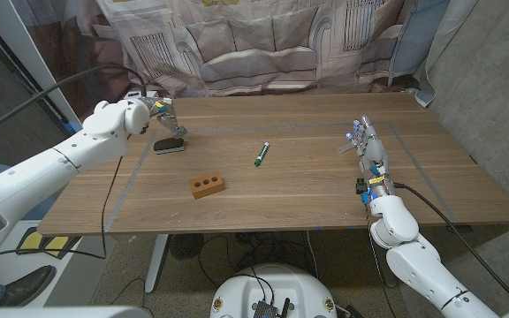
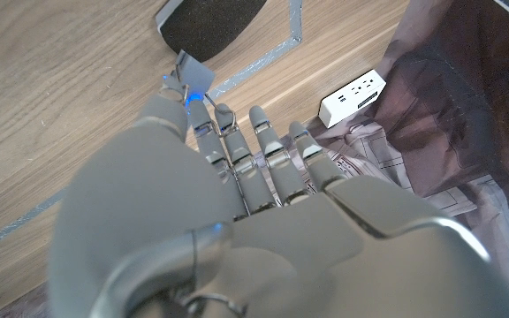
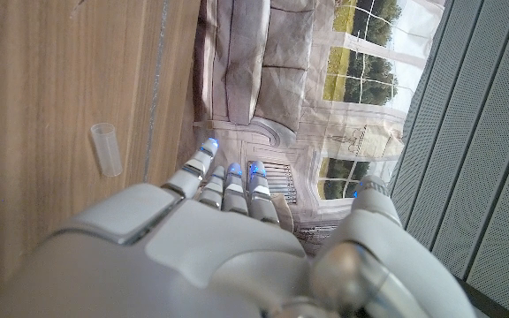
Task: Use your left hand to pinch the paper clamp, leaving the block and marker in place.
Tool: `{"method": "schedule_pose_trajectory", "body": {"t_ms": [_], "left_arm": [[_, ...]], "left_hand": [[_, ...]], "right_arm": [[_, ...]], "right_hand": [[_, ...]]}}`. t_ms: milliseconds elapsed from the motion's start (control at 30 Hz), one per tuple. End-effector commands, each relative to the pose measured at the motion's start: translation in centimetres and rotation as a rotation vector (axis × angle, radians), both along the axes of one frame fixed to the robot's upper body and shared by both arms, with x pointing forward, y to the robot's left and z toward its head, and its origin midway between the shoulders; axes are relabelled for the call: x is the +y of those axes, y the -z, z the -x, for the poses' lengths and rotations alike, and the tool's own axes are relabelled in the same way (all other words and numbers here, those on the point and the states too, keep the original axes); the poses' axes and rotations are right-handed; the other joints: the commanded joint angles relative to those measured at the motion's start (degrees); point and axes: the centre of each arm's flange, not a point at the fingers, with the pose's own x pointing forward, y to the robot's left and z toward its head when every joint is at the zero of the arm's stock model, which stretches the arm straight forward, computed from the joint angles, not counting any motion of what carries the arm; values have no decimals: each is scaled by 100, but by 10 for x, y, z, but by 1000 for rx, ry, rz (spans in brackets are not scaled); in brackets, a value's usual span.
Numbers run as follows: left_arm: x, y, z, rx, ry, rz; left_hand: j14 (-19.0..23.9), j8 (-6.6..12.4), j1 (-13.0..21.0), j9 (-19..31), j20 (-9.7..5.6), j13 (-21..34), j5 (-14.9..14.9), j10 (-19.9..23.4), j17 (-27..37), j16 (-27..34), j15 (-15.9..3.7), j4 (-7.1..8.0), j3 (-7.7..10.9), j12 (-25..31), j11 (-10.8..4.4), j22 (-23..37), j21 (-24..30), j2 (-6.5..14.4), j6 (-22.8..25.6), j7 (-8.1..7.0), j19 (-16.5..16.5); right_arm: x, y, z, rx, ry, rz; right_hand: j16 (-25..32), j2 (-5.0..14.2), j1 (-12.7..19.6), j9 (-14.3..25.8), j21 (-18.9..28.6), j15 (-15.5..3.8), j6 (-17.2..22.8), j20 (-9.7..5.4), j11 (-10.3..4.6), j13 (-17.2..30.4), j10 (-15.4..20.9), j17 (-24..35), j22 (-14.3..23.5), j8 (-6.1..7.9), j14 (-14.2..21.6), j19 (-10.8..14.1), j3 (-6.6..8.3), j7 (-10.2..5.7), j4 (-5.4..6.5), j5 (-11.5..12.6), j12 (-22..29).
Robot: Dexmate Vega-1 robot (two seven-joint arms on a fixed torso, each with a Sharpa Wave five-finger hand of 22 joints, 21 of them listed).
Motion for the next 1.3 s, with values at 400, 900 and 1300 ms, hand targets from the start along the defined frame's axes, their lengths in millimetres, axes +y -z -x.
{"method": "schedule_pose_trajectory", "body": {"t_ms": [400,900,1300], "left_arm": [[11,1,4,-21,-8,44],[15,4,-4,-10,6,105],[6,8,-17,-18,33,156]], "left_hand": [[-218,-43,-143,2,201,21,21,-128,22,4,-304,-35,-30,-44,-39,21,1,-40,-369,72,-16],[-630,-62,-538,-3,467,37,8,-788,47,9,-117,50,-138,-66,213,33,-17,-110,-1099,191,-160],[-741,-24,-695,-9,526,27,10,-1018,49,31,-31,85,-167,-49,353,37,-2,-104,-1265,306,-190]], "right_arm": [[0,3,2,4,3,-1],[-1,7,2,17,0,0],[-4,8,6,12,4,-7]], "right_hand": [[2,29,56,23,4,42,51,-7,31,32,31,30,12,-8,36,-7,-30,5,3,1,3],[1,31,58,24,4,39,54,-6,29,32,29,30,12,-9,35,-8,-32,4,3,1,2],[1,33,60,24,4,32,54,-5,31,32,27,30,12,-10,35,-9,-33,3,3,1,1]]}}
